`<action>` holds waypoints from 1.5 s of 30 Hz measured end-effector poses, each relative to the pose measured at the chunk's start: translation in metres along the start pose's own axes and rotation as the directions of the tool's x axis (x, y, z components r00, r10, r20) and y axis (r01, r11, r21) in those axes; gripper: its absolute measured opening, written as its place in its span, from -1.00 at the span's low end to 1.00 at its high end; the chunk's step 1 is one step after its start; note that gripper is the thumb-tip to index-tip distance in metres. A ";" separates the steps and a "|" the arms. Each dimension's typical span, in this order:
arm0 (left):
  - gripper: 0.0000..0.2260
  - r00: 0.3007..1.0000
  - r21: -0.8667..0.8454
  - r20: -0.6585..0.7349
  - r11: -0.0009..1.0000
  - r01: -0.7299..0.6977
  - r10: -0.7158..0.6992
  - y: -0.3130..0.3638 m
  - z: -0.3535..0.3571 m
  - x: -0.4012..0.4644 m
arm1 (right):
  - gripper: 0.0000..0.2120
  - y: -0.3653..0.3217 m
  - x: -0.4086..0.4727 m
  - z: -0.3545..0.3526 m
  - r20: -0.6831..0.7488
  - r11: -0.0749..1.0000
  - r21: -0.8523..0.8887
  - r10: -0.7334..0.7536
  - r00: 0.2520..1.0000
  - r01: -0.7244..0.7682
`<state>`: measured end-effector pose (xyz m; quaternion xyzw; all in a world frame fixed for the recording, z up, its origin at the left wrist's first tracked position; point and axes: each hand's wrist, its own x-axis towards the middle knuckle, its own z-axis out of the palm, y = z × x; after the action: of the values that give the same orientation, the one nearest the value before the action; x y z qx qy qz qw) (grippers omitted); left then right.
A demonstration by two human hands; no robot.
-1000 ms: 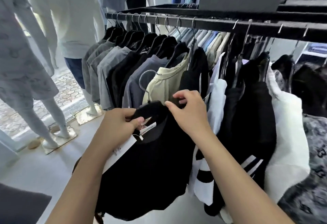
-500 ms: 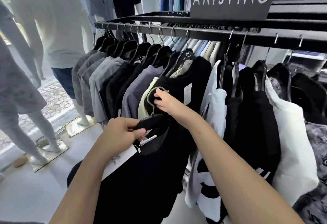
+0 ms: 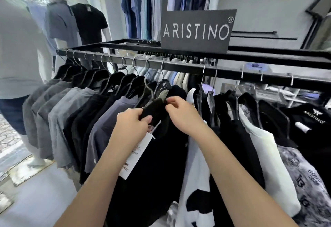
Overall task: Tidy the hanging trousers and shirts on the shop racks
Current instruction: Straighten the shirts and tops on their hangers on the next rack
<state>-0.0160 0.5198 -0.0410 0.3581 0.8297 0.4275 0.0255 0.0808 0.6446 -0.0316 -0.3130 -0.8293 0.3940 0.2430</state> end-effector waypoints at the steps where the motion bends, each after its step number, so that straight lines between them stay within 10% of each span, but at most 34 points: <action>1: -0.83 0.999 0.030 -0.007 0.999 -0.038 0.038 0.009 0.000 0.011 | -0.63 0.003 0.001 -0.003 -0.036 1.000 -0.020 0.008 0.999 -0.008; 12: -0.78 0.982 0.263 0.062 0.946 -0.189 0.178 0.067 0.049 0.092 | -0.48 0.010 0.006 -0.025 -0.063 0.997 0.060 0.044 0.997 -0.041; 18: -0.78 0.980 0.242 0.134 0.954 -0.176 0.147 0.045 0.078 0.092 | -0.83 0.012 0.004 -0.024 -0.401 0.995 -0.053 0.053 0.915 -0.080; 25: -0.80 0.973 0.141 0.133 0.968 -0.207 0.189 0.029 0.090 0.097 | -0.80 0.029 -0.005 -0.019 -0.475 0.964 -0.237 -0.009 0.880 -0.118; 31: -0.80 0.826 0.136 -0.215 0.853 -0.504 0.522 0.053 0.094 0.032 | -0.73 0.041 -0.007 -0.035 -0.448 0.954 -0.219 0.086 0.890 -0.203; 35: -0.69 0.954 -0.055 0.176 0.970 -0.238 0.244 0.049 0.123 0.017 | -0.70 0.047 -0.013 -0.045 -0.221 0.941 -0.213 0.214 0.951 -0.262; 45: -0.81 0.910 0.023 0.309 0.954 -0.299 0.278 0.020 0.094 0.065 | -0.53 0.055 -0.028 -0.074 -0.221 0.928 0.001 0.363 0.905 -0.372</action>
<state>-0.0201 0.6320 -0.0687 0.5385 0.7684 0.3375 0.0758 0.1664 0.6889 -0.0383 -0.5094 -0.7319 0.3792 0.2471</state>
